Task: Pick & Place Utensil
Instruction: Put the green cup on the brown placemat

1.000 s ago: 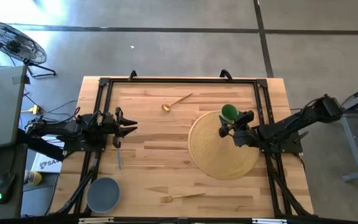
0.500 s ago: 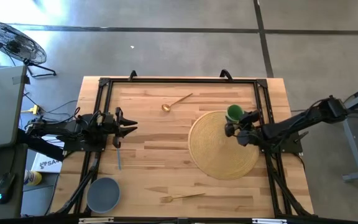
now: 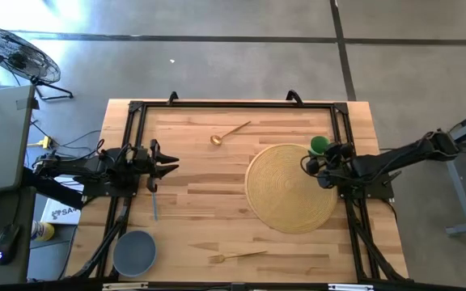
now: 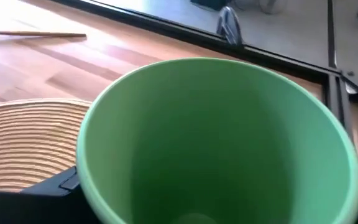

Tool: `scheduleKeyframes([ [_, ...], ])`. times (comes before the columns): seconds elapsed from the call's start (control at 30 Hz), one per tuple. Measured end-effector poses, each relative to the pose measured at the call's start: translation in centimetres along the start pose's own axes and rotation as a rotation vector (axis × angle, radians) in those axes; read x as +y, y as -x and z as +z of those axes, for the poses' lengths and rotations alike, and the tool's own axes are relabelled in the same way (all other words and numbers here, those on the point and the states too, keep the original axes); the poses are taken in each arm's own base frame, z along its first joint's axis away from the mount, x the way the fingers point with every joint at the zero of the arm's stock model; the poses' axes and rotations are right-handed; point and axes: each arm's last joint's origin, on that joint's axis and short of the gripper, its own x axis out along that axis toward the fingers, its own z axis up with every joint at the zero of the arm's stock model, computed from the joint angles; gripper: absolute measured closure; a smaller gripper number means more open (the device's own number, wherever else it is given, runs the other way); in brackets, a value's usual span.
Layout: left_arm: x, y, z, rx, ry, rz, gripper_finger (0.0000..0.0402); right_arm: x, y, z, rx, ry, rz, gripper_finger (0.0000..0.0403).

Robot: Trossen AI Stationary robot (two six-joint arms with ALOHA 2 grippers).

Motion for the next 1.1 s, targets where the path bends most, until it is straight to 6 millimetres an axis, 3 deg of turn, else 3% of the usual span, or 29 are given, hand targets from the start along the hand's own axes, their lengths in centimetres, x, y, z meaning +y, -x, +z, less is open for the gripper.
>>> scheduleKeyframes([
  [0.5, 0.04, 0.00, -0.24, 0.024, -0.005, 0.006, 0.0300, 0.35, 0.03, 0.12, 0.019, 0.022, 0.040, 0.0048],
  [0.77, 0.07, 0.01, -0.44, 0.045, -0.008, 0.008, 0.0300, 0.40, 0.04, 0.02, 0.053, 0.006, 0.059, 0.0019],
  [1.1, 0.07, 0.01, -0.50, 0.051, -0.009, 0.009, 0.0300, 0.22, 0.06, 0.28, -0.035, -0.012, 0.015, 0.0036],
])
